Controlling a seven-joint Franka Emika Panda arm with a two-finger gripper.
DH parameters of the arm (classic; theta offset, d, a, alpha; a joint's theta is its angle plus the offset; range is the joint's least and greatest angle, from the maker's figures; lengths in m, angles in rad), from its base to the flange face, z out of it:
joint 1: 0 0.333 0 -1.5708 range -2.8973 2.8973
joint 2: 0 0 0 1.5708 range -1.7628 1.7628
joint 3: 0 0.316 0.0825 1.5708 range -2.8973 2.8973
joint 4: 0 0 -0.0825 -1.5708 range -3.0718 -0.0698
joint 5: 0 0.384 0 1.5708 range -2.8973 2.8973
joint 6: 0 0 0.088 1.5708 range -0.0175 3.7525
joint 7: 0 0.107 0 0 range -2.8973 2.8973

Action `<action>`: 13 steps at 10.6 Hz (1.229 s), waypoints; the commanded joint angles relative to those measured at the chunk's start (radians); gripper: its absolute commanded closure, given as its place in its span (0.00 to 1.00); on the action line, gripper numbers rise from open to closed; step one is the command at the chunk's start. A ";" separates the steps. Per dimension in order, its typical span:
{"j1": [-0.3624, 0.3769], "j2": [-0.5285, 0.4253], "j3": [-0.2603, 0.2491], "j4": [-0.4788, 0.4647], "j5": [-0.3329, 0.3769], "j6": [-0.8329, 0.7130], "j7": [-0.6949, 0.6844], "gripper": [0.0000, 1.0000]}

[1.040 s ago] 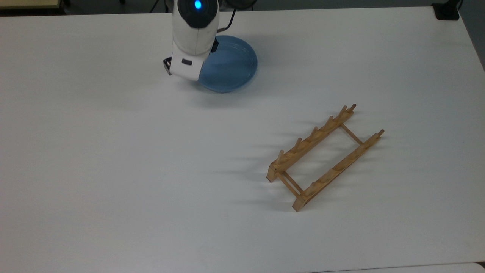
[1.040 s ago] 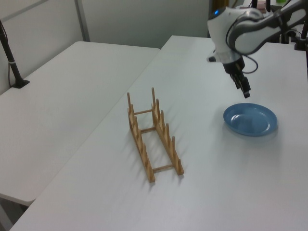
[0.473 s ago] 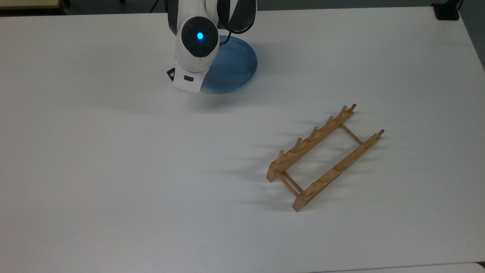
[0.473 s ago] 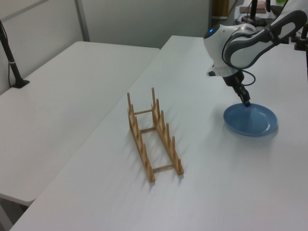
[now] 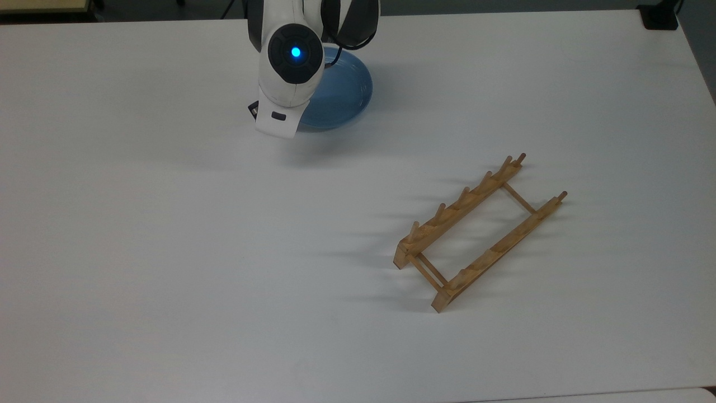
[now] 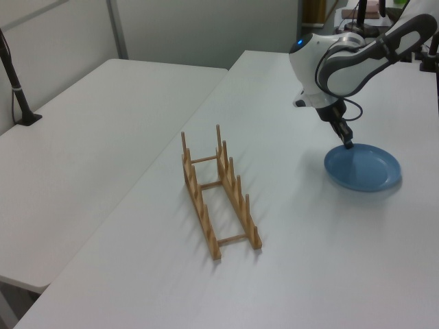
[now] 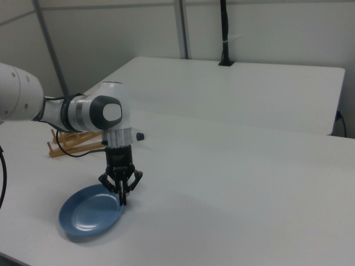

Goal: Place plate in plate rack
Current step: 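Lower the gripper onto the blue plate's rim and close on it, then lift the plate by its rim and tilt it upright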

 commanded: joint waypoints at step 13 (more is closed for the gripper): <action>0.185 -0.021 0.026 0.606 0.036 -0.002 0.604 1.00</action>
